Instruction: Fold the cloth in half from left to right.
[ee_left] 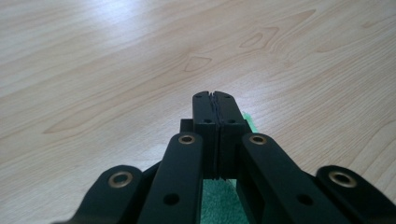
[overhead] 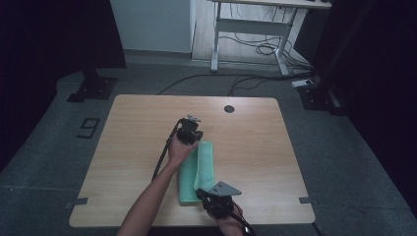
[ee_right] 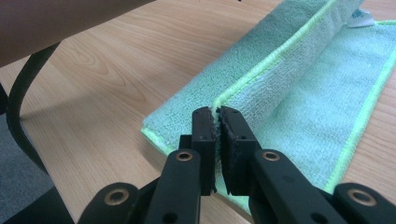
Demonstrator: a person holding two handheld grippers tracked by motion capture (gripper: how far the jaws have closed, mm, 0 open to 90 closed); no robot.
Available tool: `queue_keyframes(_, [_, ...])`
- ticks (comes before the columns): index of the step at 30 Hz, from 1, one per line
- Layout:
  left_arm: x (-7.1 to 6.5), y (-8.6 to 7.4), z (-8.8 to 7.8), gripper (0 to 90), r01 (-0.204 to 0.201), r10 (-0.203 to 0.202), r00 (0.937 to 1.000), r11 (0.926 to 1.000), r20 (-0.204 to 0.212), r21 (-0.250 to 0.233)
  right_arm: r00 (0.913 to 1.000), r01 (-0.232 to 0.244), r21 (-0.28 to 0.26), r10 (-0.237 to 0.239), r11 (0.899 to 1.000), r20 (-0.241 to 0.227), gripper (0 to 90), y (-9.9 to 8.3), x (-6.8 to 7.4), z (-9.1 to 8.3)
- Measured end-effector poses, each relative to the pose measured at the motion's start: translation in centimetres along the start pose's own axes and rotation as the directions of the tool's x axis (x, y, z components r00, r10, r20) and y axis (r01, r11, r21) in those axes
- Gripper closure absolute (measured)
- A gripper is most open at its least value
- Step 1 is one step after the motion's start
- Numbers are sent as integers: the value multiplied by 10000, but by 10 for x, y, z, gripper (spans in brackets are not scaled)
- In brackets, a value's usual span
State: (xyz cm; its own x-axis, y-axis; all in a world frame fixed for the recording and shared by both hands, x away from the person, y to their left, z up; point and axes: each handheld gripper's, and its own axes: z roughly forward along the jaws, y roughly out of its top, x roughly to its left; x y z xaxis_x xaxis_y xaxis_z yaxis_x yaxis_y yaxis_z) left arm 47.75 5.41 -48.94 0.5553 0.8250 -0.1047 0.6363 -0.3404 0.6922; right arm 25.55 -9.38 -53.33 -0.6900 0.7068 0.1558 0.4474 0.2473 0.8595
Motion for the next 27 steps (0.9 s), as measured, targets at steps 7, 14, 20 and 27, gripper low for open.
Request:
queue_keyframes(7, [-7, -1, 9, 893, -102, 101, 9999, 9999, 64, 126, 9999, -100, 160, 99, 9998, 69, 839, -8, -5, -1])
queue_keyframes(14, [-7, -2, 17, 891, -65, 66, 10000, 9998, -18, 202, 9995, -268, 302, 263, 9992, 192, 831, -13, -11, -2])
queue_keyframes(20, [-7, -1, 19, 890, -85, 86, 10000, 9997, -47, 231, 9989, -388, 298, 379, 9988, 285, 828, -13, -13, -4])
queue_keyframes(27, [-9, -1, 27, 889, -46, 48, 10000, 9995, -60, 297, 9974, -548, 378, 530, 9978, 479, 818, -16, -16, -4])
